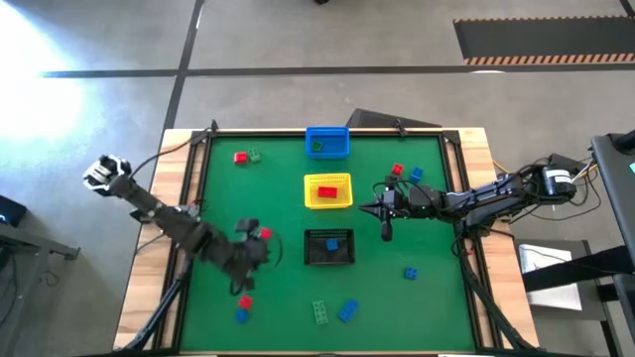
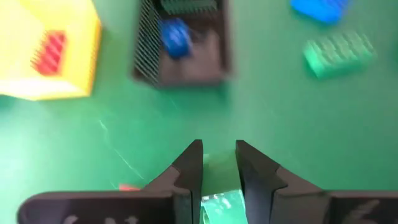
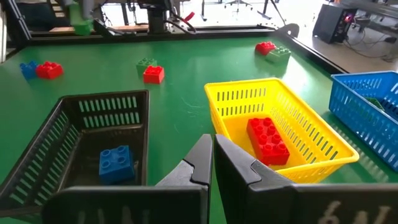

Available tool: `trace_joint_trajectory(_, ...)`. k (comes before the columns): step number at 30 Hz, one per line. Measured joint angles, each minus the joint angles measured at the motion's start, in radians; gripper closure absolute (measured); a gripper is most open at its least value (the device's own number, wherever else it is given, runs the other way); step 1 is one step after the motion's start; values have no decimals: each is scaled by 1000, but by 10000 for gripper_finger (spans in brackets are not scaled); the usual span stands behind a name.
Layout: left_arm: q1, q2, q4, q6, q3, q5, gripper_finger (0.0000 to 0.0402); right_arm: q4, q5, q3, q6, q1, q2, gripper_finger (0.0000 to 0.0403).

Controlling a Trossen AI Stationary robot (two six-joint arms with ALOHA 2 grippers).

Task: Sort & place blocks by color
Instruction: Put the green game piece into the blue bin

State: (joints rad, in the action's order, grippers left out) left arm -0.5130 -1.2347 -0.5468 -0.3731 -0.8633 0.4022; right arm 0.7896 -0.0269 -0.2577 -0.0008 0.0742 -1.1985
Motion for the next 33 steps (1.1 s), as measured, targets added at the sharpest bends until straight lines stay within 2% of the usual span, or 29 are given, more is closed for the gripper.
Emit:
trace_joint_trajectory(5, 224, 7, 154, 202, 12, 0, 347, -1, 0, 0, 2, 0, 0, 394)
trace_joint_trajectory(10, 460, -7, 395, 356, 13, -12, 347, 0, 0, 0, -7, 0, 0, 394)
trace_joint_trajectory(12, 560, -21, 499, 392, 13, -62, 347, 0, 0, 0, -10, 0, 0, 394)
trace_joint_trajectory(16, 745, -94, 693, 406, 11, -250, 347, 0, 0, 0, -15, 0, 0, 394)
trace_joint_trajectory(19, 841, -188, 801, 409, -12, -292, 347, 2, 0, 0, -25, 0, 0, 394)
trace_joint_trajectory(25, 991, -411, 845, 432, -155, -355, 347, 4, 0, 0, -26, 0, 0, 394)
trace_joint_trajectory(33, 1090, -637, 745, 432, -371, -441, 347, 4, 0, 0, -28, 0, 0, 394)
